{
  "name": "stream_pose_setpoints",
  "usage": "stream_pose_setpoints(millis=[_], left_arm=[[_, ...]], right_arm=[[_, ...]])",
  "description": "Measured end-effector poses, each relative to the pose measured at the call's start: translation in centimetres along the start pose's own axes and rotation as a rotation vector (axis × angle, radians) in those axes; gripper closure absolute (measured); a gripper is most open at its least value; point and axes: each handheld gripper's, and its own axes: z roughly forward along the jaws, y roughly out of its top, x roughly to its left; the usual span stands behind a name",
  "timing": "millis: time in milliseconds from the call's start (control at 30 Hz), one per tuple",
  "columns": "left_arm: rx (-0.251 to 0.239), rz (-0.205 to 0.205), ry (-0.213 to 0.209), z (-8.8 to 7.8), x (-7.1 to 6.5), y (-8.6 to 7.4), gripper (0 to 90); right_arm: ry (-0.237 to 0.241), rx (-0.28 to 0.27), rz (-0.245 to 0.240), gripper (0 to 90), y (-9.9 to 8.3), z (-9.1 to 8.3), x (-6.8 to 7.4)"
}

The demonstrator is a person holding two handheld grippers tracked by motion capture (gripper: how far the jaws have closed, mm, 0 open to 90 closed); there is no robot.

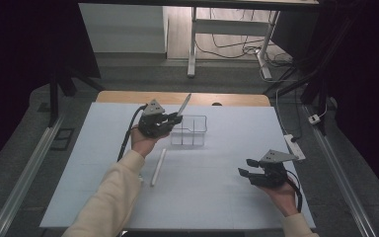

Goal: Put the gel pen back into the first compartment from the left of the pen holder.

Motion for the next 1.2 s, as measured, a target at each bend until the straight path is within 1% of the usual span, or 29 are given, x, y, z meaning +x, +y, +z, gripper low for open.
stream_pose_setpoints(millis=[233, 267, 333, 500, 600, 800, 900, 967, 1100, 1200], left_arm=[[0.0, -0.003, 0.015, 1.4, 0.6, 0.4, 77.5], [-0.002, -0.008, 0.018, 1.6, 0.8, 0.4, 77.5], [-0.006, -0.025, 0.015, 2.0, 1.1, 0.4, 77.5], [-0.017, -0.037, 0.027, 3.0, 1.7, 0.2, 77.4], [-0.018, -0.052, 0.023, 3.4, 2.0, 0.1, 77.5], [-0.009, -0.052, 0.028, 4.3, 2.3, -0.2, 77.4], [-0.01, -0.068, 0.015, 4.7, 2.5, -0.4, 77.3], [-0.002, -0.068, 0.012, 5.0, 2.5, -0.6, 77.1], [0.016, -0.06, 0.013, 5.3, 2.6, -0.9, 77.1], [0.016, -0.071, 0.015, 5.4, 2.7, -1.1, 77.1]], right_arm=[[0.005, 0.01, 0.0, 46.2, -0.1, 0.2, 0.0], [0.0, 0.01, 0.0, 46.2, -0.1, 0.3, 0.1], [0.006, 0.016, -0.003, 46.2, -0.2, 0.3, 0.0], [0.007, 0.02, 0.003, 46.2, -0.3, 0.5, -0.1], [0.008, 0.023, 0.004, 46.2, -0.4, 0.5, -0.1], [0.009, 0.028, 0.005, 46.3, -0.4, 0.6, -0.2], [0.007, 0.03, 0.003, 46.2, -0.4, 0.6, -0.1], [0.008, 0.031, 0.007, 46.2, -0.4, 0.6, -0.1], [0.008, 0.032, 0.007, 46.2, -0.4, 0.6, -0.2], [0.008, 0.032, 0.006, 46.2, -0.4, 0.6, -0.1]])
